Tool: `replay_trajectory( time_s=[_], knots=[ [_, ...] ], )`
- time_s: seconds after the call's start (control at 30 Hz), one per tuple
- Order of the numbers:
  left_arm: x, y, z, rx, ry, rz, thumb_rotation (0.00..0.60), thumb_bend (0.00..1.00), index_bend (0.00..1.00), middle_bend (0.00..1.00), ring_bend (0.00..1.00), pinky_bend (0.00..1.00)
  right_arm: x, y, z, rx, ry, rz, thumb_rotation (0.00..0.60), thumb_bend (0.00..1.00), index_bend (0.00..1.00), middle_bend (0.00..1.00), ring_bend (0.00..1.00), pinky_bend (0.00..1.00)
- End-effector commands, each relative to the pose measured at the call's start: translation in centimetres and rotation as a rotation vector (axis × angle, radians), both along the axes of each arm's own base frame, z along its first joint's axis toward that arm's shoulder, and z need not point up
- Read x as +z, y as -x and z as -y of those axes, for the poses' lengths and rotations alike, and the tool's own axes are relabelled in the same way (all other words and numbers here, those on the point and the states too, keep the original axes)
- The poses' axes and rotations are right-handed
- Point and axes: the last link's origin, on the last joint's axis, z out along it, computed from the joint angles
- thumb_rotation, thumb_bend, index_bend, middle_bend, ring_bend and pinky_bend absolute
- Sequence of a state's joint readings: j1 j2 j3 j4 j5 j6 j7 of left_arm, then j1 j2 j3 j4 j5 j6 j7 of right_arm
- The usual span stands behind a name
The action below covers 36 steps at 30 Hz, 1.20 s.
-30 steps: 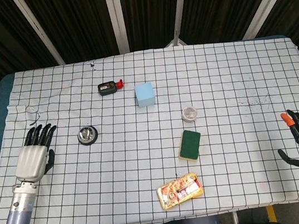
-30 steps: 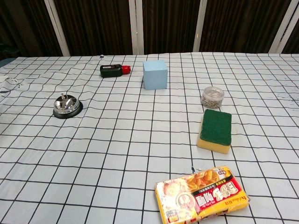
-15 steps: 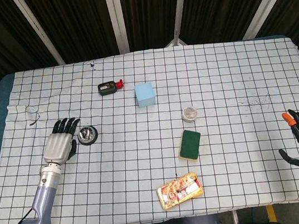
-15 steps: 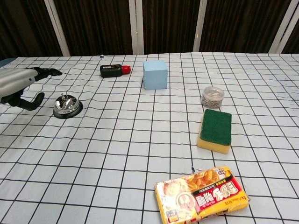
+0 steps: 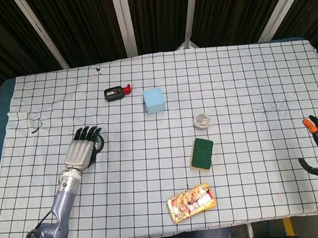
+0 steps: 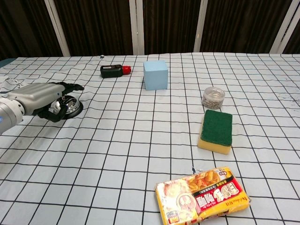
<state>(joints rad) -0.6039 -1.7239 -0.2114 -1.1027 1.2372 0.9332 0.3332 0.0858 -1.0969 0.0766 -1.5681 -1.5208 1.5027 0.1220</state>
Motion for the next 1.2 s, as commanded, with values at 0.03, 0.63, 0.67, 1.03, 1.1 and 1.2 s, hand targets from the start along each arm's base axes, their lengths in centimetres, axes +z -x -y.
replay_trajectory(
  time_s=[0.03,0.63,0.67,1.03,1.1,1.2],
  knots=[
    [-1.0,0.2,0.0,-0.004,0.031,-0.034,0.6,0.89,0.03,0.05,0.0,0.0,0.1,0.0,0.0,0.002,0.003,0.0,0.6,0.3,0.08,0.0,0.03,0.0],
    [8.4,-3.3,2.3,-0.168,-0.278,0.101,0.6,0.89,0.03,0.05,0.0,0.0,0.0,-0.2,-0.1,0.015,0.003,-0.001,0.6,0.31,0.08,0.0,0.03,0.0],
    [10.0,-3.5,3.2,-0.18,-0.314,0.111,0.6,0.89,0.03,0.05,0.0,0.0,0.0,-0.2,-0.1,0.015,0.002,0.0,0.6,0.31,0.08,0.0,0.03,0.0],
    [18.3,1.7,13.2,0.016,-0.372,0.009,0.6,0.88,0.03,0.05,0.0,0.0,-0.2,-0.5,-0.3,0.025,-0.007,0.006,0.6,0.3,0.08,0.0,0.03,0.0],
    [18.7,2.6,14.3,0.048,-0.36,0.012,0.6,0.88,0.03,0.05,0.0,0.0,-0.2,-0.5,-0.3,0.023,-0.009,0.003,0.6,0.3,0.08,0.0,0.03,0.0],
    [19.3,3.5,15.2,0.062,-0.361,0.052,0.6,0.88,0.03,0.05,0.0,0.0,-0.4,-0.6,-0.3,0.027,-0.014,-0.003,0.6,0.3,0.08,0.0,0.03,0.0]
  ],
)
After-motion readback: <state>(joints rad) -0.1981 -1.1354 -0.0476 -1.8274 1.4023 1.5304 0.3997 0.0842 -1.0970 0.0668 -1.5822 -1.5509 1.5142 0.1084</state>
